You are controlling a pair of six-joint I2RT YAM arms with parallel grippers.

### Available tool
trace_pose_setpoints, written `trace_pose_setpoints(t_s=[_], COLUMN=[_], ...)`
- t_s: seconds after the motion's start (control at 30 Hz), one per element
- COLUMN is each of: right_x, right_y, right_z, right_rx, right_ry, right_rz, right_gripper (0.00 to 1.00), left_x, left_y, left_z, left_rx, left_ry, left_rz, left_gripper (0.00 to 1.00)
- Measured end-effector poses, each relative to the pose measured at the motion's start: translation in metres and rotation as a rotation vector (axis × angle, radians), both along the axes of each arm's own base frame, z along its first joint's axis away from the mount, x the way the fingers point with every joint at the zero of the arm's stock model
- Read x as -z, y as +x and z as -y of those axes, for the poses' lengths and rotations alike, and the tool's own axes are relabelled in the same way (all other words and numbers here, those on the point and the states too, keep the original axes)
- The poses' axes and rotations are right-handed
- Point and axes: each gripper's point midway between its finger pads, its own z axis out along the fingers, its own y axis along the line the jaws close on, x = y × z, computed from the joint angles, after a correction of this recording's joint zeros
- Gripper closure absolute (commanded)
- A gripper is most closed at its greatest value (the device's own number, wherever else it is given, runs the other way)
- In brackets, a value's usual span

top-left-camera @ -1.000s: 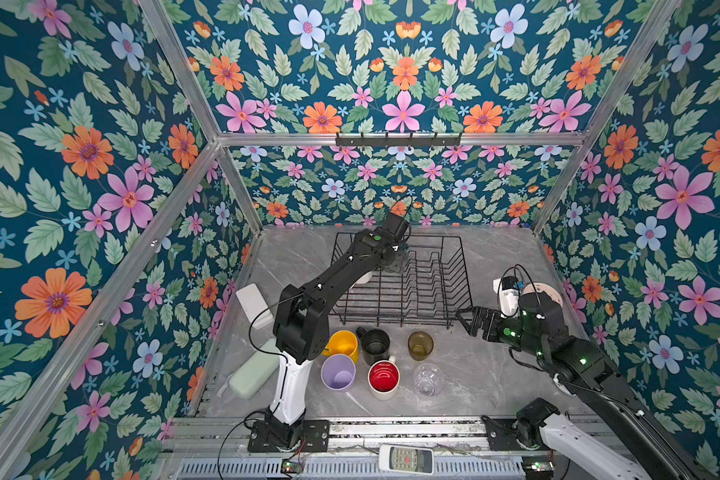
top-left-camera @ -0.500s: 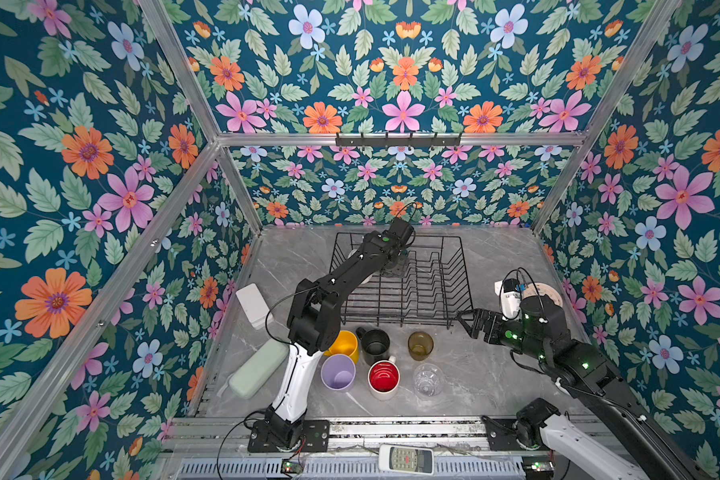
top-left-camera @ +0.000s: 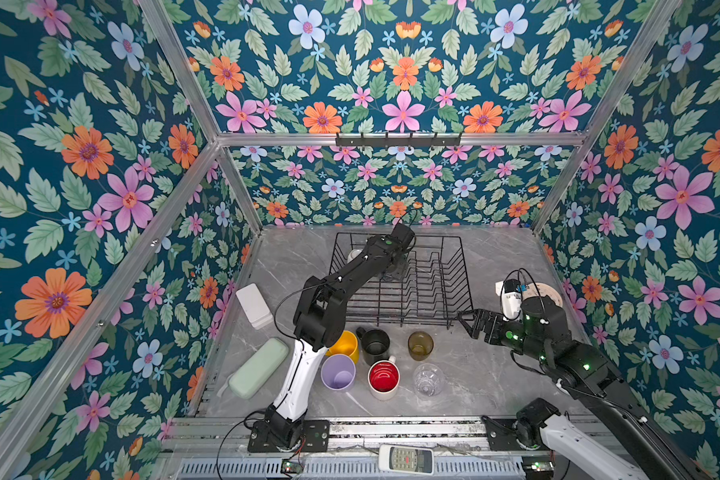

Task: Load the cups into the dish rack
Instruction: 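Lower the inverted green mug into the rack beside the white mug with the left gripper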

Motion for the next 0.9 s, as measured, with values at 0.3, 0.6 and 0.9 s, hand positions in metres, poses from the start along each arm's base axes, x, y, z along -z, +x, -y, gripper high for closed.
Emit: trace_pose_setpoints(t_s=[0.3,0.6,0.9], right_x=[0.0008,0.0028,0.0028], right_y=[0.0003,0.0013,0.0008], right_z=[-0.0003,-0.0020,-0.0032], right_rx=[-0.001,-0.006,-0.012], right_ry=[-0.001,-0.003,0.001], right_rz=[-0.003,-0.012,-0.015], right_gripper=[0.01,0.01,0.01], left_x=[0.0021,0.0014,0.0006], left_y=[0.0007,0.0006,-0.0004], left_z=[0.0000,-0.0008,-0.0011], left_rx=[-0.004,-0.005,-0.004], left_ry=[0.003,0.003,0.002], left_rz=[-0.001,0.001,0.000], left_gripper=[0.32,0.18,0.15])
